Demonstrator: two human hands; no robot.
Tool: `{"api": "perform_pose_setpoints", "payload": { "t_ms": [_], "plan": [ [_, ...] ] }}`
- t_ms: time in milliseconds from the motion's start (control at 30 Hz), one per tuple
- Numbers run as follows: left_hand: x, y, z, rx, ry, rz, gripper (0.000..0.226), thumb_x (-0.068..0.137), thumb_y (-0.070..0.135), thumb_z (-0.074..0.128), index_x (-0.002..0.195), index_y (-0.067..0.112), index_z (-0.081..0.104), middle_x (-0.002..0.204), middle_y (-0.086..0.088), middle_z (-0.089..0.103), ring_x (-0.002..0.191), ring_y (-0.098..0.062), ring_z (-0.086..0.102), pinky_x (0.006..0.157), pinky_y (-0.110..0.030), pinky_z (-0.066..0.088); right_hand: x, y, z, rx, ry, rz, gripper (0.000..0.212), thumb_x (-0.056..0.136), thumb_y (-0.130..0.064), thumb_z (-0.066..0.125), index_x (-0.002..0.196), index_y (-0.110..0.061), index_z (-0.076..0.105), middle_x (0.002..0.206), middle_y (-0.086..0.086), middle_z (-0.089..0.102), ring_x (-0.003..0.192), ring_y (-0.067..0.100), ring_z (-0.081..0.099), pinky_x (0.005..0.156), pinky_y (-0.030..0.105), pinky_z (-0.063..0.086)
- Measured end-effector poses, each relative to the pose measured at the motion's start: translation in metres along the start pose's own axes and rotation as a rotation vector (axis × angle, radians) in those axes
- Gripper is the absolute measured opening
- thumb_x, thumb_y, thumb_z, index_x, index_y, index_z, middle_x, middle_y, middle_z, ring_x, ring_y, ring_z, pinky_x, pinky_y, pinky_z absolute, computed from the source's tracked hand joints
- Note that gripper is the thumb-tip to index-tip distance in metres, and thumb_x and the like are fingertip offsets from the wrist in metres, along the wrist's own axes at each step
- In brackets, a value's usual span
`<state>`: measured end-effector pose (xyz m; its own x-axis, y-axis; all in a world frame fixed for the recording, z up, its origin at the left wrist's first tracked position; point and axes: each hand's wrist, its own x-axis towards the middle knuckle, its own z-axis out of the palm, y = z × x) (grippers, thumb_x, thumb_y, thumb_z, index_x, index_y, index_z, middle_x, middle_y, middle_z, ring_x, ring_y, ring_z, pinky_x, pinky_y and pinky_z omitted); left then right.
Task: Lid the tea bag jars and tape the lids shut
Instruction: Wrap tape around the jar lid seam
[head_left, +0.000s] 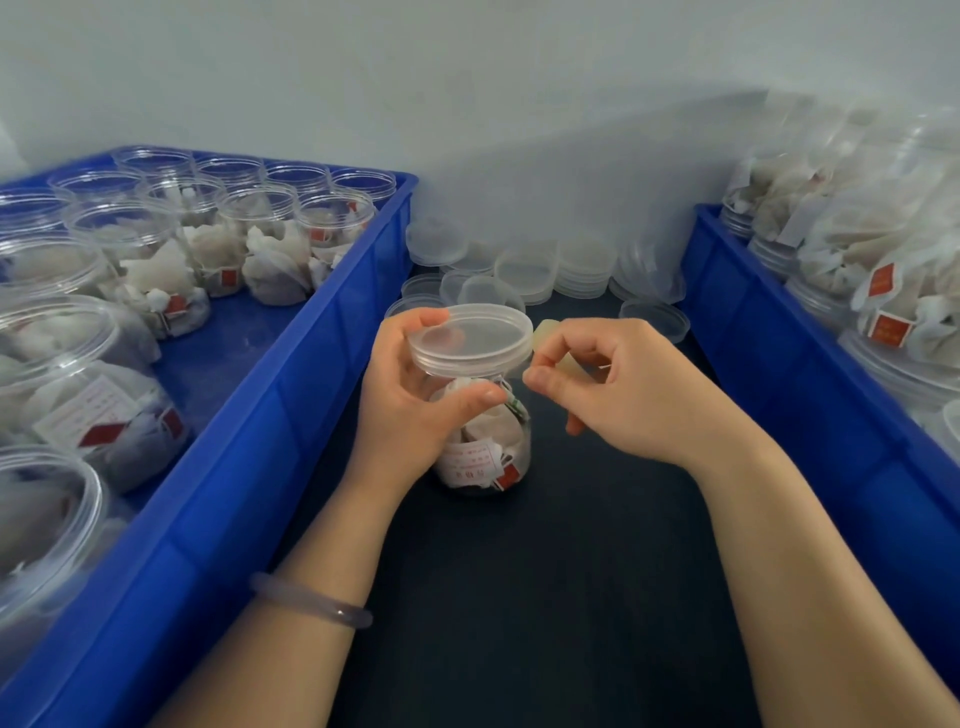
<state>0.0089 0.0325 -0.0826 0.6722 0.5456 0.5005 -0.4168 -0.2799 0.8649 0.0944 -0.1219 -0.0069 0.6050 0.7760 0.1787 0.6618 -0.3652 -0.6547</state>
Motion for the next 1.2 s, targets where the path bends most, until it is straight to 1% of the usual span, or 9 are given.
{"api": "perform_pose_setpoints", "payload": {
  "t_ms": [133,333,500,633,700,833,1033,1133,1200],
  "plan": [
    [-0.002,0.002,0.002,0.045,-0.009,0.019,0.067,0.058,0.024,0.083,0.113,0.022,0.047,0.111,0.01,0.055,0.106,0.002,0.058,0.084,-0.012,0.048,0.001,0.001,0.003,-0.04,0.044,0.006,0.019,0.083,-0.043,0.064,0.073,-0.027,0.063,0.072,-0.005,0.061,0.066,0.015,0.063,0.065,0.036,0.055],
    [-0.003,0.003,0.001,0.116,0.002,0.027,0.077,0.054,0.034,0.084,0.118,0.023,0.043,0.112,0.014,0.053,0.106,0.005,0.055,0.088,-0.013,0.046,0.004,0.003,0.005,0.023,0.023,0.008,0.018,0.084,-0.042,0.063,0.076,-0.026,0.064,0.066,-0.007,0.062,0.054,0.008,0.063,0.056,0.021,0.045],
    [-0.004,0.007,0.003,0.103,0.007,0.037,0.071,0.055,0.041,0.077,0.114,0.023,0.043,0.109,0.013,0.054,0.103,0.007,0.056,0.084,-0.01,0.046,0.003,0.003,0.006,0.024,0.02,0.011,0.019,0.084,-0.044,0.063,0.075,-0.027,0.062,0.061,-0.017,0.059,0.052,0.005,0.061,0.049,0.012,0.041],
    [-0.005,0.009,0.006,0.094,0.052,0.017,0.067,0.052,0.035,0.084,0.106,0.028,0.045,0.102,0.014,0.054,0.096,0.009,0.059,0.075,-0.008,0.047,0.002,0.0,0.008,0.002,0.036,0.005,0.021,0.086,-0.047,0.061,0.076,-0.028,0.062,0.057,-0.018,0.057,0.055,0.002,0.059,0.053,0.014,0.045],
    [-0.006,0.011,0.006,0.111,0.063,0.004,0.063,0.055,0.031,0.084,0.105,0.03,0.046,0.1,0.015,0.056,0.094,0.007,0.06,0.073,-0.009,0.048,0.001,-0.001,0.007,-0.022,0.032,0.006,0.021,0.085,-0.048,0.061,0.077,-0.029,0.064,0.056,-0.02,0.054,0.057,0.003,0.057,0.058,0.021,0.05],
    [-0.006,0.015,0.006,0.1,0.048,0.021,0.056,0.062,0.029,0.083,0.104,0.026,0.046,0.095,0.027,0.06,0.091,0.005,0.062,0.07,-0.009,0.048,-0.002,-0.006,0.003,-0.078,0.009,0.007,0.023,0.084,-0.052,0.058,0.079,-0.03,0.062,0.062,-0.014,0.054,0.061,0.004,0.059,0.058,0.024,0.049],
    [-0.009,0.021,0.01,0.067,-0.018,0.01,0.053,0.064,0.041,0.072,0.106,0.021,0.047,0.103,0.0,0.057,0.091,-0.004,0.063,0.071,-0.014,0.049,-0.006,-0.014,-0.011,-0.133,-0.118,0.062,0.03,0.078,-0.063,0.057,0.08,-0.033,0.057,0.067,-0.008,0.065,0.052,0.003,0.063,0.056,0.025,0.05],
    [-0.009,0.022,0.01,0.027,-0.04,-0.01,0.05,0.064,0.04,0.07,0.105,0.02,0.049,0.099,0.003,0.059,0.087,-0.003,0.064,0.069,-0.013,0.049,-0.012,-0.013,-0.02,-0.124,-0.213,0.088,0.01,0.086,-0.045,0.057,0.085,-0.035,0.055,0.067,-0.007,0.067,0.054,0.003,0.065,0.061,0.025,0.046],
    [-0.008,0.021,0.009,-0.013,-0.045,-0.035,0.049,0.062,0.04,0.07,0.103,0.021,0.051,0.094,0.008,0.062,0.085,-0.002,0.065,0.068,-0.014,0.05,-0.014,-0.014,-0.023,-0.127,-0.232,0.089,0.004,0.091,-0.038,0.056,0.087,-0.036,0.055,0.064,-0.01,0.067,0.052,0.003,0.064,0.056,0.02,0.042]
  ]
}}
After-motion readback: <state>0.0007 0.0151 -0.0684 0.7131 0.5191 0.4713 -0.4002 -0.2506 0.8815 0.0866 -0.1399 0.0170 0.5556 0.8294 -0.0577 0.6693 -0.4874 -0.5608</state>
